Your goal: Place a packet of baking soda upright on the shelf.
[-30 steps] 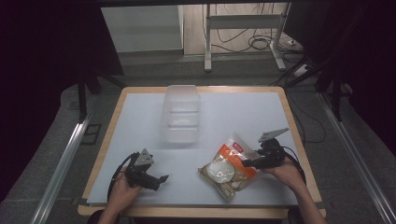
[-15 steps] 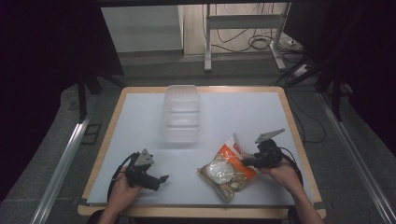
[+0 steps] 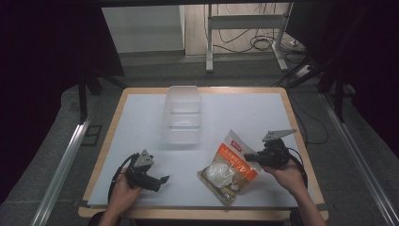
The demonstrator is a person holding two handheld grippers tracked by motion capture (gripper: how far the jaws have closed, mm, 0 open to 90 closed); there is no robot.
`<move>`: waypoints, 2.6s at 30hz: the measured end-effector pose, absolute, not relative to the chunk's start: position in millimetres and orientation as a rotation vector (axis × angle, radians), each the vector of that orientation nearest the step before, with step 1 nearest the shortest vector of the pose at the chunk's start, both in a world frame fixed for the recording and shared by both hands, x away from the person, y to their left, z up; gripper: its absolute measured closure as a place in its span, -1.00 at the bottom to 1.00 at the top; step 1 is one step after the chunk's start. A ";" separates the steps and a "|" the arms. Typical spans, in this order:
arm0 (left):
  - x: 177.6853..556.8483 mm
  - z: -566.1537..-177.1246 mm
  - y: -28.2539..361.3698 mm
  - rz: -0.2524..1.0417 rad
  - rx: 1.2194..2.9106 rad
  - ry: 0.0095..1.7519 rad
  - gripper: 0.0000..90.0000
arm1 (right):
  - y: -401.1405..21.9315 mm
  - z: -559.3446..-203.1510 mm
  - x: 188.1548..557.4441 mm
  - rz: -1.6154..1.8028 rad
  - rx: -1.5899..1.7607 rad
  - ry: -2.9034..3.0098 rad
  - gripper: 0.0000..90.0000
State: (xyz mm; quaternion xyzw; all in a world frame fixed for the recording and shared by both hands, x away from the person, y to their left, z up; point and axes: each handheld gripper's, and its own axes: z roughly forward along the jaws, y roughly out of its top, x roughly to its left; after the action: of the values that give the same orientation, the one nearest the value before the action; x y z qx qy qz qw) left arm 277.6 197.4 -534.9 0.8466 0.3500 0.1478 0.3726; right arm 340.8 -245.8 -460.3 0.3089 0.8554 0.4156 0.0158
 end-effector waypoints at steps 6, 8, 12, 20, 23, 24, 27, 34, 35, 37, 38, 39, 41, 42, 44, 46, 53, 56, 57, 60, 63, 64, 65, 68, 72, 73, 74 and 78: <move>277.6 -534.8 197.3 0.379 2.169 0.898 -1.00 | -236.7 -443.7 330.9 1.329 0.914 2.657 0.97; 277.6 -534.8 197.2 0.381 2.167 0.900 -1.00 | -232.3 -437.6 327.2 1.341 0.884 2.661 0.97; 277.5 -534.8 196.8 0.382 2.163 0.903 -1.00 | -223.8 -426.4 320.5 1.335 0.828 2.668 0.97; 277.7 -534.2 197.1 0.385 2.171 0.897 -1.00 | -206.7 -403.0 310.7 1.298 0.709 2.669 0.98; 277.6 -534.2 197.1 0.388 2.167 0.897 -1.00 | -202.8 -397.4 310.7 1.285 0.682 2.664 0.98; 277.6 -534.2 197.1 0.388 2.167 0.897 -1.00 | -201.8 -395.8 311.3 1.283 0.676 2.663 0.98; 277.6 -534.1 197.1 0.388 2.167 0.896 -1.00 | -199.3 -391.2 313.5 1.275 0.664 2.656 0.98; 277.5 -533.8 197.5 0.387 2.166 0.900 -1.00 | -196.5 -380.4 322.1 1.261 0.652 2.620 0.98; 277.5 -533.8 197.6 0.387 2.166 0.900 -1.00 | -196.6 -379.0 324.2 1.262 0.653 2.614 0.98; 277.5 -533.8 197.6 0.387 2.166 0.899 -1.00 | -197.0 -375.6 328.5 1.263 0.660 2.597 0.98; 277.7 -533.8 197.7 0.391 2.167 0.896 -1.00 | -197.2 -373.7 330.7 1.264 0.664 2.592 0.98; 277.6 -533.8 197.7 0.389 2.167 0.896 -1.00 | -197.2 -371.9 332.8 1.263 0.668 2.582 0.98; 277.6 -533.8 197.6 0.389 2.167 0.896 -1.00 | -197.3 -367.8 337.7 1.261 0.672 2.573 0.98; 277.6 -533.8 197.6 0.390 2.167 0.895 -1.00 | -197.2 -366.5 339.5 1.262 0.674 2.569 0.98; 277.6 -533.9 197.6 0.391 2.166 0.896 -1.00 | -196.4 -362.8 343.9 1.266 0.674 2.561 0.98; 277.7 -533.9 197.7 0.389 2.165 0.897 -1.00 | -195.1 -358.8 348.3 1.264 0.674 2.555 0.98; 277.9 -534.2 197.9 0.389 2.170 0.893 -1.00 | -189.8 -345.6 366.1 1.271 0.676 2.538 0.98; 278.0 -534.5 197.7 0.388 2.173 0.891 -1.00 | -186.0 -341.6 373.7 1.258 0.671 2.534 0.98; 278.0 -534.5 197.5 0.389 2.175 0.890 -1.00 | -184.6 -340.6 376.2 1.254 0.672 2.533 0.98; 277.9 -534.6 197.3 0.389 2.176 0.888 -1.00 | -181.4 -338.2 384.7 1.242 0.678 2.525 0.98; 278.2 -534.8 197.5 0.387 2.175 0.889 -1.00 | -179.1 -334.9 393.7 1.245 0.689 2.517 0.98; 278.2 -534.8 197.5 0.387 2.176 0.889 -1.00 | -178.1 -333.5 396.9 1.246 0.690 2.516 0.98; 278.2 -534.8 197.5 0.387 2.176 0.889 -1.00 | -176.8 -332.2 400.1 1.249 0.690 2.515 0.98; 278.1 -534.8 197.5 0.386 2.175 0.890 -1.00 | -171.2 -328.1 409.0 1.242 0.690 2.511 0.98; 278.1 -534.8 197.5 0.386 2.175 0.888 -1.00 | -162.0 -324.3 420.8 1.235 0.691 2.499 0.98; 278.1 -534.8 197.5 0.386 2.175 0.888 -1.00 | -159.8 -323.4 423.7 1.233 0.691 2.494 0.98; 278.0 -534.9 197.5 0.385 2.175 0.888 -1.00 | -157.0 -322.3 427.4 1.231 0.692 2.490 0.98; 278.2 -535.0 197.5 0.383 2.176 0.887 -1.00 | -148.0 -317.9 438.4 1.226 0.688 2.480 0.98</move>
State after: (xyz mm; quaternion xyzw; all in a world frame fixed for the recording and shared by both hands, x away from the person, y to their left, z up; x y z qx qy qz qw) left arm 278.2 197.5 -535.0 0.8487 0.3458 0.1492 0.3713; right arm 438.4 -148.0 -317.9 0.2388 0.8607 0.4256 0.1450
